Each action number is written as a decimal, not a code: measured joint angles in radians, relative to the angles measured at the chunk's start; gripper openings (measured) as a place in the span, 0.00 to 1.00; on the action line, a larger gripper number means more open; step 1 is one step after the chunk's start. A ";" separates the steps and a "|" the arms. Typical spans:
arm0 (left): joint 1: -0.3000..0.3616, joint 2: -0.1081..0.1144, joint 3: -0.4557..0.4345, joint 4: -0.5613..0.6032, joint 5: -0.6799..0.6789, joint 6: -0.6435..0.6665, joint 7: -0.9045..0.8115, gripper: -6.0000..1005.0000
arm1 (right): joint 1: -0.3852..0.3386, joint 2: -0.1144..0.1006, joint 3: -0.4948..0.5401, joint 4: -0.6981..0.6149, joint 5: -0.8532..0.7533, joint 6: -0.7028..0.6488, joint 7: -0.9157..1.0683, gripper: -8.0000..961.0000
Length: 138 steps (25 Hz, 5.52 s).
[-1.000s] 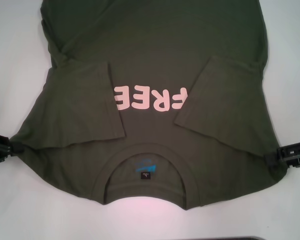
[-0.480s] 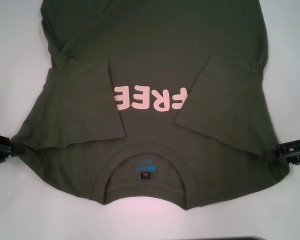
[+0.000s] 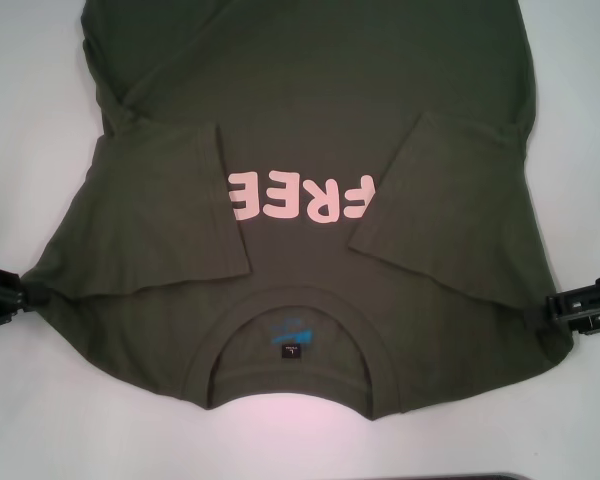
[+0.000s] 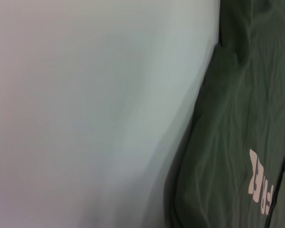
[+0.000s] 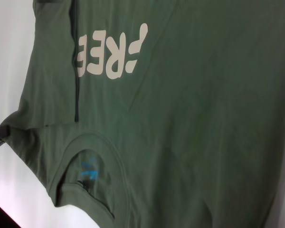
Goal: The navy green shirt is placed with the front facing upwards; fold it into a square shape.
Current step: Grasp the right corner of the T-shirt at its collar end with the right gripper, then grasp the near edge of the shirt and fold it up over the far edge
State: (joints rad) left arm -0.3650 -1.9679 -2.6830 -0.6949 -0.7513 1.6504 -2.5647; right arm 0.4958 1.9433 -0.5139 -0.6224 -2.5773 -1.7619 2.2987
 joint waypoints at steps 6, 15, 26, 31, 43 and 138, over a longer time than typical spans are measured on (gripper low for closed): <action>0.000 0.000 0.000 0.000 -0.001 0.000 0.000 0.03 | 0.003 0.000 0.000 0.000 0.001 0.009 0.007 0.67; 0.001 0.001 -0.001 0.000 -0.002 0.005 0.000 0.03 | 0.000 0.002 -0.016 -0.006 -0.007 0.012 0.009 0.62; -0.001 0.002 0.000 0.000 -0.002 0.010 -0.001 0.03 | -0.006 -0.008 -0.018 -0.010 -0.009 0.009 0.018 0.24; -0.003 0.002 0.006 0.000 0.004 0.015 -0.002 0.03 | -0.008 -0.016 -0.042 -0.010 -0.011 0.007 0.020 0.07; -0.003 0.006 0.136 -0.007 0.006 0.132 0.004 0.04 | 0.003 -0.038 -0.064 -0.087 -0.111 -0.087 0.035 0.02; -0.575 -0.048 0.188 0.129 -0.076 -0.841 0.000 0.07 | 0.330 -0.058 -0.129 -0.054 0.184 0.763 0.050 0.02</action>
State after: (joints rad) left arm -0.9400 -2.0155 -2.4954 -0.5659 -0.8274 0.8097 -2.5646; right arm 0.8256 1.8855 -0.6431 -0.6762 -2.3930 -0.9991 2.3490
